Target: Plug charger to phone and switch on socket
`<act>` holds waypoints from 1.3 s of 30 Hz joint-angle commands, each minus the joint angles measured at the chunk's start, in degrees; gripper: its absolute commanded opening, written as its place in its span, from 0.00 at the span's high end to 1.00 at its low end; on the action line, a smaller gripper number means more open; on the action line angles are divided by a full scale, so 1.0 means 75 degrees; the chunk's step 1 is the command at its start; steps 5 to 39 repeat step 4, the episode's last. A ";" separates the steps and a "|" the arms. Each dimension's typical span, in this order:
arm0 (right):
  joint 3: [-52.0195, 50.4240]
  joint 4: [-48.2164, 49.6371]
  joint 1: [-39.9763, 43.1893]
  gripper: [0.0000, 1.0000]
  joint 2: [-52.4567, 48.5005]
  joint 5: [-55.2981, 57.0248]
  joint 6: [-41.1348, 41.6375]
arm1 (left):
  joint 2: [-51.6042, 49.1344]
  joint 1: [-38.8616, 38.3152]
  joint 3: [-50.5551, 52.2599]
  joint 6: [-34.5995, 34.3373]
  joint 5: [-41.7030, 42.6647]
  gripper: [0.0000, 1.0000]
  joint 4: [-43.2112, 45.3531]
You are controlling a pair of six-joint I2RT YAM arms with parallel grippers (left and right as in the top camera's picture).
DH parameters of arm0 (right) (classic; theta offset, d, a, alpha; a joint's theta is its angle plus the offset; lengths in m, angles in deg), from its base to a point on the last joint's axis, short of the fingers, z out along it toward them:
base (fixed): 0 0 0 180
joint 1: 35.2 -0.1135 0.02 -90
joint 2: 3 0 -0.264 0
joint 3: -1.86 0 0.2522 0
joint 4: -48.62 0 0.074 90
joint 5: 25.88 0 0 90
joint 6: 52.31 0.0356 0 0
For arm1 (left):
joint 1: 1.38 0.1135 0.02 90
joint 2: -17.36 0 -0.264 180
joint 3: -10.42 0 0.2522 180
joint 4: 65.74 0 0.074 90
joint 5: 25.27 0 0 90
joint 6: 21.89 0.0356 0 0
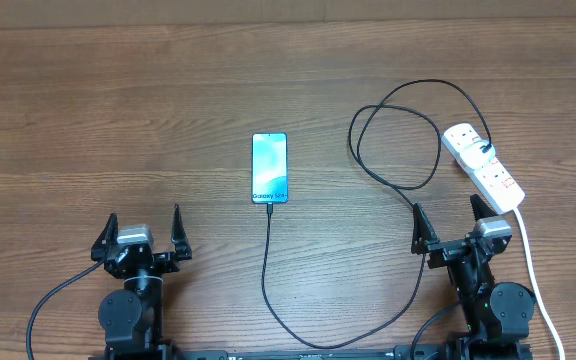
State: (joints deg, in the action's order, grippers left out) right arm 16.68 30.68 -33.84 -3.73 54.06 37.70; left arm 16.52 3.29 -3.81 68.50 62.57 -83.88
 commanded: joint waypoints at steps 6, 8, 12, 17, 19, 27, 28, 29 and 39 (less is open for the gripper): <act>-0.0079 0.0026 -0.0052 0.00 0.0076 0.0047 0.0026 | 0.0085 0.0070 0.0026 -0.0079 0.0085 0.01 -0.0006; -0.0079 0.0026 -0.0052 0.00 0.0076 0.0047 0.0026 | 0.0085 0.0070 0.0026 -0.0079 0.0085 0.01 -0.0006; -0.0079 0.0026 -0.0052 0.00 0.0076 0.0047 0.0026 | 0.0085 0.0070 0.0026 -0.0079 0.0085 0.01 -0.0006; -0.0079 0.0026 -0.0052 0.00 0.0076 0.0047 0.0026 | 0.0085 0.0070 0.0026 -0.0079 0.0085 0.01 -0.0006; -0.0079 0.0026 -0.0052 0.00 0.0076 0.0047 0.0026 | 0.0085 0.0070 0.0026 -0.0079 0.0085 0.01 -0.0006; -0.0079 0.0026 -0.0052 0.00 0.0076 0.0047 0.0026 | 0.0085 0.0070 0.0026 -0.0079 0.0085 0.01 -0.0006; -0.0079 0.0026 -0.0052 0.00 0.0076 0.0047 0.0026 | 0.0085 0.0070 0.0026 -0.0079 0.0085 0.01 -0.0006; -0.0079 0.0026 -0.0052 0.00 0.0076 0.0047 0.0026 | 0.0085 0.0070 0.0026 -0.0079 0.0085 0.01 -0.0006; -0.0079 0.0026 -0.0052 0.00 0.0076 0.0047 0.0026 | 0.0085 0.0070 0.0026 -0.0079 0.0085 0.01 -0.0006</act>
